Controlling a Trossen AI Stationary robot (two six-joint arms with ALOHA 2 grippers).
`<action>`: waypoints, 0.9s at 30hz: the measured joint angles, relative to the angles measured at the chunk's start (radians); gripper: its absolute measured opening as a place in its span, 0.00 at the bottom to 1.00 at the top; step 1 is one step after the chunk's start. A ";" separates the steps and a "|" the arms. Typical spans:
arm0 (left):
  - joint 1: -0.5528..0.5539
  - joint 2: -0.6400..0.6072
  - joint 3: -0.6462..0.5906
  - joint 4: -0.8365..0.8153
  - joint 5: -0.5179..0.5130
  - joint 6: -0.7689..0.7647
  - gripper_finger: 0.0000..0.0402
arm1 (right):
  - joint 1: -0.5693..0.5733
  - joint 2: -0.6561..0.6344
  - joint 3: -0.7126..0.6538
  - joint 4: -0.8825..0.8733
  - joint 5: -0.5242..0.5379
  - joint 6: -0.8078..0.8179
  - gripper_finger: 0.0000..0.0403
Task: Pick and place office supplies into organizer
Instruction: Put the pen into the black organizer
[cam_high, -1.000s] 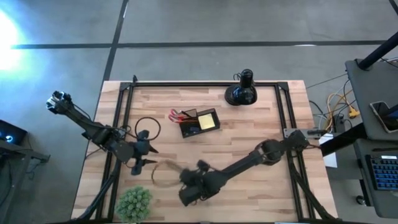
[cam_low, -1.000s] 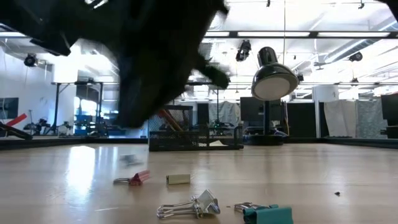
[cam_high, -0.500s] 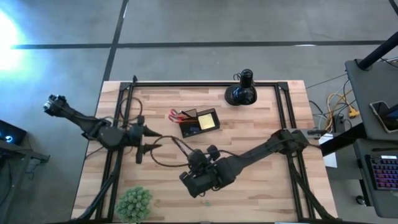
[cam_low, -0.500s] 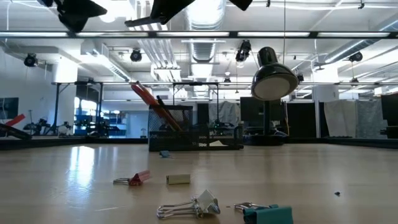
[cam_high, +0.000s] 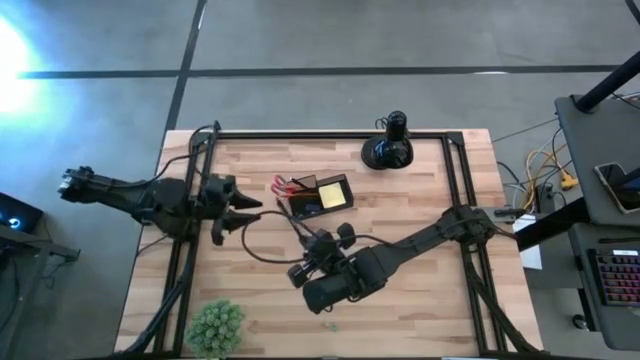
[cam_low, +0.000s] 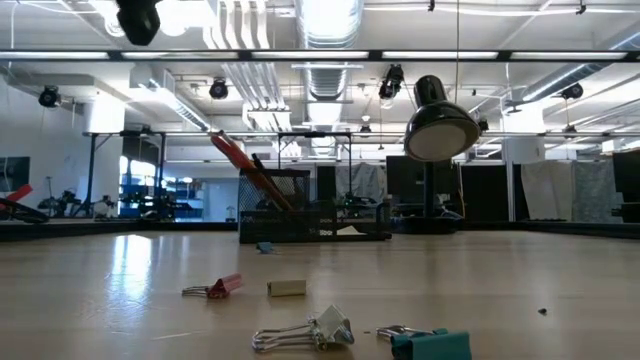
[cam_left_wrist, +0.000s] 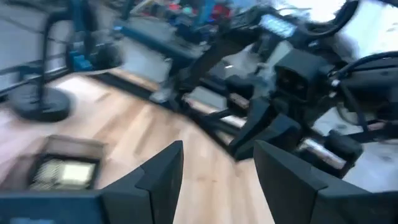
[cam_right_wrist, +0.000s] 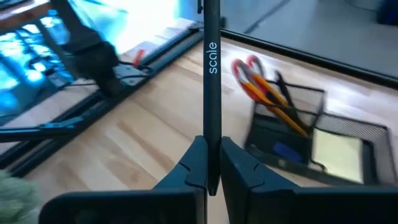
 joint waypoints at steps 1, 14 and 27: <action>0.015 0.020 0.000 0.040 0.038 -0.001 0.45 | 0.000 -0.002 0.000 0.035 -0.012 -0.042 0.03; 0.122 0.180 -0.002 0.274 0.152 -0.045 0.45 | 0.003 -0.012 -0.001 0.139 -0.021 -0.143 0.03; 0.173 0.231 0.000 0.314 0.239 -0.045 0.18 | -0.008 -0.012 -0.005 0.106 -0.014 -0.150 0.03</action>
